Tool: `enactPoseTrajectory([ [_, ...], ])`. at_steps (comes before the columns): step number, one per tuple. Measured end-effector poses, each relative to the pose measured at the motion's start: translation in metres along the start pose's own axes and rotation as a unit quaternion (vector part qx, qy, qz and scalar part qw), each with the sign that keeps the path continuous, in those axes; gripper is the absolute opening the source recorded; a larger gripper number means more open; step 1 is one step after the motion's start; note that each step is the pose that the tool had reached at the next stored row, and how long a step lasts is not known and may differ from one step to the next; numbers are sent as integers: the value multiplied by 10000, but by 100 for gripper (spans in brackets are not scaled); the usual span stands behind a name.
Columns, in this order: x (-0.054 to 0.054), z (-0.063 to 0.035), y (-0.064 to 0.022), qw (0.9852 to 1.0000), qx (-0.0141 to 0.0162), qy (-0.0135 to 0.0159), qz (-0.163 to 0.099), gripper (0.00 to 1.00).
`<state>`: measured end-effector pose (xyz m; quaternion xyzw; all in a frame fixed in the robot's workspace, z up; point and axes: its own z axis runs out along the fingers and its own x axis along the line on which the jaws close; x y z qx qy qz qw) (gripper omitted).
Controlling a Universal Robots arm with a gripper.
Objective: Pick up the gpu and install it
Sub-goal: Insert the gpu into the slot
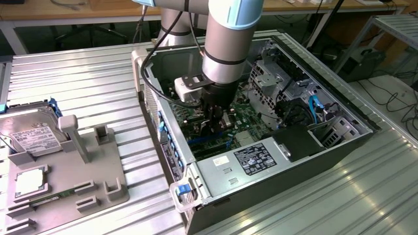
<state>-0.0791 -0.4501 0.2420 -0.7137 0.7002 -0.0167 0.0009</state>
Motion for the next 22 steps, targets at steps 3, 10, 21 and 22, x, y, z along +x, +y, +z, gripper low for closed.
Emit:
enactPoseTrajectory([
  [3,0,36,2,10000,-1,-6,1,28],
  [10,-1,76,2,10000,-3,-17,1,28],
  [21,-2,117,3,10000,-4,-15,0,28],
  [22,-2,138,5,10000,-4,-14,0,28],
])
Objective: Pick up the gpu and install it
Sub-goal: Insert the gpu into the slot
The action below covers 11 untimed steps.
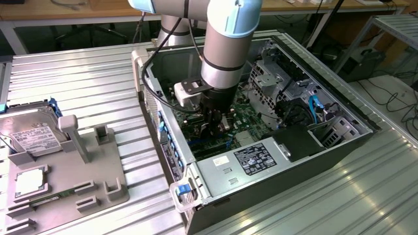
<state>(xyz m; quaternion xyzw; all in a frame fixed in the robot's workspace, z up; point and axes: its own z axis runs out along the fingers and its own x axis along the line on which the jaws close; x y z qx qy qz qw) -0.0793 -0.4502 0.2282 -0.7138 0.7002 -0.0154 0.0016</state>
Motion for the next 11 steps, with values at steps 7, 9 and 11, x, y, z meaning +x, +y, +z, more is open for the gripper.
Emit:
enactPoseTrajectory([
  [7,-1,7,5,10000,2,-5,0,28],
  [9,-1,6,5,10000,1,-5,0,28],
  [11,-1,4,5,10000,1,-5,0,28],
])
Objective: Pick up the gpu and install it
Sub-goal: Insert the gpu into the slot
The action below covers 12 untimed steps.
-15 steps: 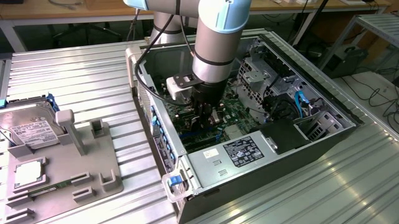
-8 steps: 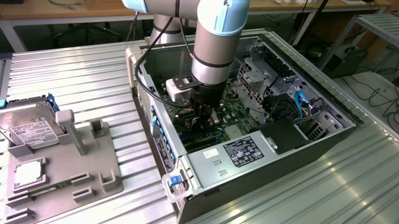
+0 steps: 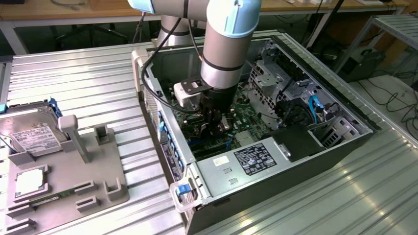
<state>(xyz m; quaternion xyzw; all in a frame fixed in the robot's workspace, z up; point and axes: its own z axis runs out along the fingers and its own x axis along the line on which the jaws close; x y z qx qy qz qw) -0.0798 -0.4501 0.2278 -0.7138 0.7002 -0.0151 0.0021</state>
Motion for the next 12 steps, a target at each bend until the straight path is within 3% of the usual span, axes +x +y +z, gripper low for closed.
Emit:
enactPoseTrajectory([
  [2,-2,-51,-2,10000,7,-13,1,28],
  [4,2,-122,-3,10000,0,0,0,28],
  [12,2,-123,-4,10000,8,0,0,28],
])
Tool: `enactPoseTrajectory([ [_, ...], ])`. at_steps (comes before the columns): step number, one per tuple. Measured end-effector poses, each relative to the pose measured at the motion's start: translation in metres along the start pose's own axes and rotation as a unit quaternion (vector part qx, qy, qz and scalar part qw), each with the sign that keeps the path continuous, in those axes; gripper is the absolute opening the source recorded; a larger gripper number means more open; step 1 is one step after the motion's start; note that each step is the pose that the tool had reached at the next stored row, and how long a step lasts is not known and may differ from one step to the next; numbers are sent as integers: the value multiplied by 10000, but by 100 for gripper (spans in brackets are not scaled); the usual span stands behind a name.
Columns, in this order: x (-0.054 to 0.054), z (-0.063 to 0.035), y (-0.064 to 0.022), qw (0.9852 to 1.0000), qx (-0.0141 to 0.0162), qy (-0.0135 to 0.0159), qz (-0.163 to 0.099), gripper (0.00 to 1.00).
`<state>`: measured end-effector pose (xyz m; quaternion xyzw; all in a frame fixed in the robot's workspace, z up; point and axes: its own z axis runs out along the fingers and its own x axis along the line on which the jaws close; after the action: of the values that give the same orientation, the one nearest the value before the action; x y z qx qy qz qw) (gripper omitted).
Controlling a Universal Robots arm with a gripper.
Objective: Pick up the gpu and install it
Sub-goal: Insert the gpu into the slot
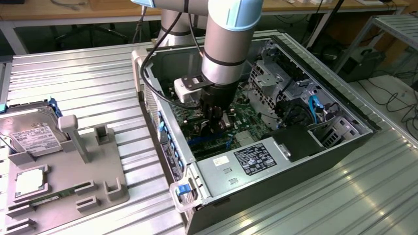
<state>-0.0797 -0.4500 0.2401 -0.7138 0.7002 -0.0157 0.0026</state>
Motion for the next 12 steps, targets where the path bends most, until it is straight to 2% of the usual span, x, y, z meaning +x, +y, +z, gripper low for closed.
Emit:
enactPoseTrajectory([
  [5,-9,-1,0,10000,58,7,-1,28],
  [9,-12,-2,3,10000,74,8,-1,28],
  [12,-12,-2,10,9999,106,10,-3,28],
])
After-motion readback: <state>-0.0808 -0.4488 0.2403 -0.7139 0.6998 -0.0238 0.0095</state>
